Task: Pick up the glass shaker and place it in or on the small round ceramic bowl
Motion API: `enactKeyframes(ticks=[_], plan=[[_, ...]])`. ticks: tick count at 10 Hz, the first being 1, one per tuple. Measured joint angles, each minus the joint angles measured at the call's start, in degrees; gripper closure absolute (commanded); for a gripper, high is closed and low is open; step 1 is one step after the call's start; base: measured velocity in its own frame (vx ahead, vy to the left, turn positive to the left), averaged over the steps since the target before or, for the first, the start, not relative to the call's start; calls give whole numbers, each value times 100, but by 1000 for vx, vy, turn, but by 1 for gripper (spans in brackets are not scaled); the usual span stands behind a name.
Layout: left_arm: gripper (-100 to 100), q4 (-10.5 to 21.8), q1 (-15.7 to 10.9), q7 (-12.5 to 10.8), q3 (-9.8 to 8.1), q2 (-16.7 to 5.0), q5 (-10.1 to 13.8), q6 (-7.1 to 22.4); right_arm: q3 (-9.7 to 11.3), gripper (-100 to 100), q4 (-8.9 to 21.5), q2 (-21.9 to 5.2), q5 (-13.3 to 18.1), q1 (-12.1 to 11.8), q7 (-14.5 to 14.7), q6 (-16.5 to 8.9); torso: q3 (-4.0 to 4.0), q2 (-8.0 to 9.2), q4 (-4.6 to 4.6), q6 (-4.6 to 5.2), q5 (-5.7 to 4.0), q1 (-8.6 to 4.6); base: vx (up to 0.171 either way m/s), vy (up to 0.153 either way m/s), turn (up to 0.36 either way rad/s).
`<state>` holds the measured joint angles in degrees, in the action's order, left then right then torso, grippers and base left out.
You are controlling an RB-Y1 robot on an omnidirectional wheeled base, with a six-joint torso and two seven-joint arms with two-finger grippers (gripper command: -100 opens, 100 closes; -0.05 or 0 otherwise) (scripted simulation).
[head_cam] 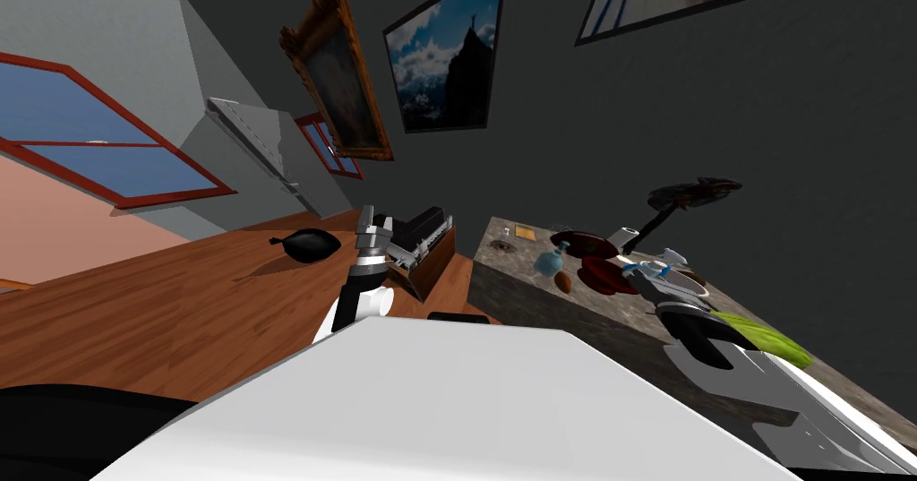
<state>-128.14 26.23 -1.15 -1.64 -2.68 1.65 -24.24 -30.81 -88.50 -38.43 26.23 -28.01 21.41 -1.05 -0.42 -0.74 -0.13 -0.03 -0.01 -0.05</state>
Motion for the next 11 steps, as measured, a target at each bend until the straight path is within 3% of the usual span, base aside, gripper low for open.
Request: enactKeyframes(ticks=[1, 2, 6, 7, 8, 11], plan=[[0, 0, 0, 0, 0, 0, 0, 0, -34, 100, -18, -15, -22, 44, -11, -90, 1, 2, 0, 1, -3, -9, 74, -26, 18], [0, 0, -1, 0, 0, 0, 0, 0, -43, -100, -23, -23, -25, 55, -15, -106, 15, 32, 3, 6, -7, -4, 16, -5, 5], [0, 0, -2, 0, 1, 0, 0, 0, -42, -100, -24, -23, -25, 57, -15, -104, 41, 75, 13, 9, -5, 5, 2, 0, 0], [0, 0, -2, 0, 1, 0, 0, 0, -42, 0, -24, -23, -25, 57, -15, -104, 42, 76, 14, 9, -5, 6, 0, 0, 0], [0, 0, -2, 0, 1, 0, 0, 0, -42, -100, -24, -23, -25, 57, -15, -104, 42, 76, 14, 9, -5, 6, -3, 15, 23], [0, 0, -2, 0, 1, 1, 0, 0, -82, -100, -193, -335, -231, -194, -185, -275, 44, 79, 14, 9, -2, 15, -4, 23, 20]])
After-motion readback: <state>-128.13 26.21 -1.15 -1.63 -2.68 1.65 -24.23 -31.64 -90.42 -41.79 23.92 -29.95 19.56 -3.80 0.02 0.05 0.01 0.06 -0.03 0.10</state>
